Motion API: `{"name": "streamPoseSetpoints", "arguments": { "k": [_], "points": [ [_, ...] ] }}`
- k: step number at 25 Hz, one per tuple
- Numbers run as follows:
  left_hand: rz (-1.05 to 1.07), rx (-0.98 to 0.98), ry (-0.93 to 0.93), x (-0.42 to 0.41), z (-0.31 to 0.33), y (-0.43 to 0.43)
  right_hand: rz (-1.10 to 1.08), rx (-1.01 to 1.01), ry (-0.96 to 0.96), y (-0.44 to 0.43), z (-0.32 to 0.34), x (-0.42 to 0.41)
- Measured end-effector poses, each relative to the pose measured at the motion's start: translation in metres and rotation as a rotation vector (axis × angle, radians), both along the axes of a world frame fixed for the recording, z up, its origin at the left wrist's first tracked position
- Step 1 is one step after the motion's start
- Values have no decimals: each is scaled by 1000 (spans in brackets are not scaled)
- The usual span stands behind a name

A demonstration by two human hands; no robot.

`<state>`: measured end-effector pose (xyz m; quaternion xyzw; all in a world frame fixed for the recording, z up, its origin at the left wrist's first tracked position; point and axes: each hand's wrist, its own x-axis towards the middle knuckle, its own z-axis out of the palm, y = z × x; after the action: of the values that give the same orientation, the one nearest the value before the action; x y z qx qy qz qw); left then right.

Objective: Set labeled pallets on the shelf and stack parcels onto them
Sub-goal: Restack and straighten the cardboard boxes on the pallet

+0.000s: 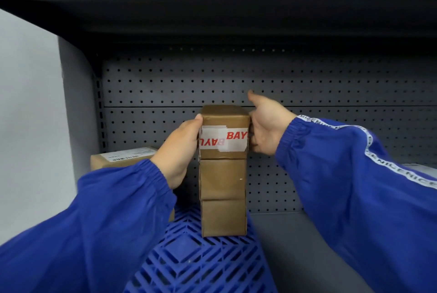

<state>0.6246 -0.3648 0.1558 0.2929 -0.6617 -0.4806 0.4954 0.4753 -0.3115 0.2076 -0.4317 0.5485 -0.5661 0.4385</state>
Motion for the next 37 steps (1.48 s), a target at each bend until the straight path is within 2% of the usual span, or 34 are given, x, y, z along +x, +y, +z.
{"name": "streamPoseSetpoints", "arguments": {
  "k": [8,11,14,21,25,28,30,32,34,35,37],
  "points": [
    [5,48,24,-3,-6,-5,61,0,-46,-4,-9,2],
    [10,217,85,-3,-14,-6,35,3,-26,6,-16,-2],
    [-87,329,89,-5,-27,-2,82,76,-31,10,-32,-3],
    [-157,305,67,-14,-36,0,102,107,-83,6,-39,0],
    [-133,260,11,-5,-34,3,83,63,-37,19,-35,2],
    [-16,79,28,37,-11,11,-56,-175,17,38,-20,3],
    [203,-123,131,85,5,11,38,-281,23,56,-11,11],
    [533,-201,286,129,6,-3,209,-260,8,68,-13,37],
    [809,-147,277,164,-19,-30,361,-122,1,61,-28,74],
    [857,-60,246,176,-36,-42,402,-34,-7,51,-40,93],
    [711,195,225,184,-70,-56,424,134,-45,26,-66,128]
  ]
}}
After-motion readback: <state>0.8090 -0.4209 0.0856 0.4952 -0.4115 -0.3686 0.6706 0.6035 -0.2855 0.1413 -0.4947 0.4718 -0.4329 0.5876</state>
